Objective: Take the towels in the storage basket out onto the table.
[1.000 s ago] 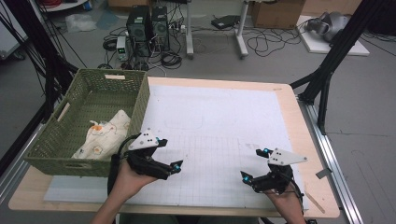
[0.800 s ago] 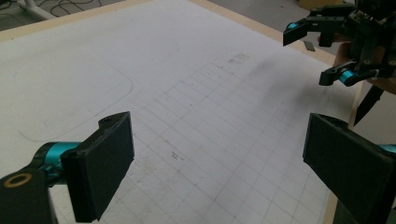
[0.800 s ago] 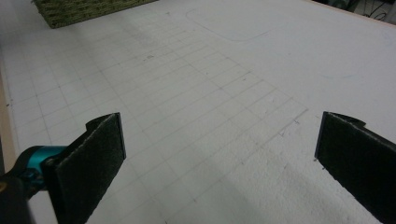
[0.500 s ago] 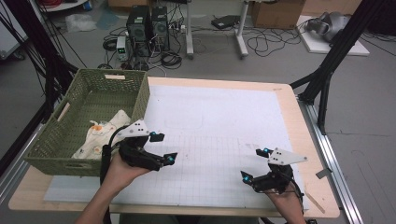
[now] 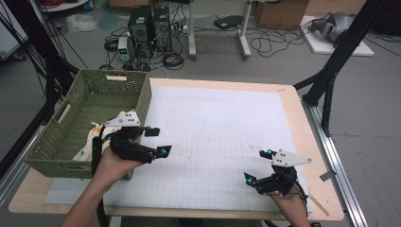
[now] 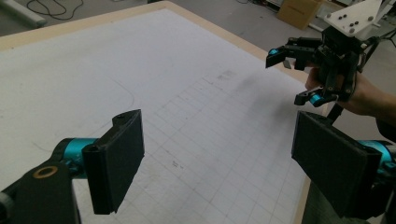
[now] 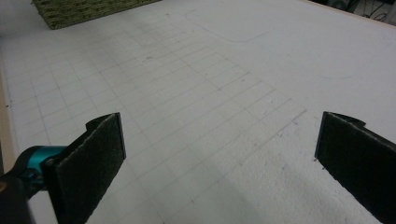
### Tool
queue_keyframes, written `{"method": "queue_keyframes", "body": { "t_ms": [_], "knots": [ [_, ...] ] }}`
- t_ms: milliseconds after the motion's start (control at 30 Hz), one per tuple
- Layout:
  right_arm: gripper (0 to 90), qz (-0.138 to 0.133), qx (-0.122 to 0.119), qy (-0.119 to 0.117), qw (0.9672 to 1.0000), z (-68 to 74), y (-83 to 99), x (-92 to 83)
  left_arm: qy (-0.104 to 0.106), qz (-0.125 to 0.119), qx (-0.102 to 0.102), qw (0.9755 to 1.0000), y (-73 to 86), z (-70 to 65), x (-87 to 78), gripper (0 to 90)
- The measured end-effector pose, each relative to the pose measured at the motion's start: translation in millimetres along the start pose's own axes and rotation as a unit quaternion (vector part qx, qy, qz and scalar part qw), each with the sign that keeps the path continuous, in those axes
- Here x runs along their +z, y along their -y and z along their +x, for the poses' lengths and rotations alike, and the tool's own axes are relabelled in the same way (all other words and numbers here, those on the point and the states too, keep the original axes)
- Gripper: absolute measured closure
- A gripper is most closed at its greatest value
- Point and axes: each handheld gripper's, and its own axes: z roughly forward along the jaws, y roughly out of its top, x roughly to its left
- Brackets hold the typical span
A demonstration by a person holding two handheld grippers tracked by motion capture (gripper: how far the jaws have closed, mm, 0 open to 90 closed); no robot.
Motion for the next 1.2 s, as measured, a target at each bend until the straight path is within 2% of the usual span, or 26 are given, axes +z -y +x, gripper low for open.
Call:
{"method": "queue_keyframes", "body": {
  "t_ms": [367,700,933,1200],
  "knots": [
    [0.9,-0.001,-0.002,0.0,1.0,-0.5,-0.2,0.8,-0.007,-0.004,-0.006,1.0,-6.7,9.5,-14.3,20.8],
    [0.9,0.001,0.002,0.0,1.0,-0.9,-0.3,0.8,-0.033,-0.003,-0.002,0.9994,-9.4,17.8,-27.4,21.0],
    [0.9,0.0,0.002,0.0,1.0,-1.3,-0.2,1.0,-0.053,-0.007,-0.007,0.9986,-8.1,25.8,-38.1,21.3],
    [0.9,0.001,0.002,-0.001,1.0,-1.1,-0.3,0.8,-0.077,-0.003,-0.004,0.997,-7.4,34.0,-49.5,21.3]
  ]
}}
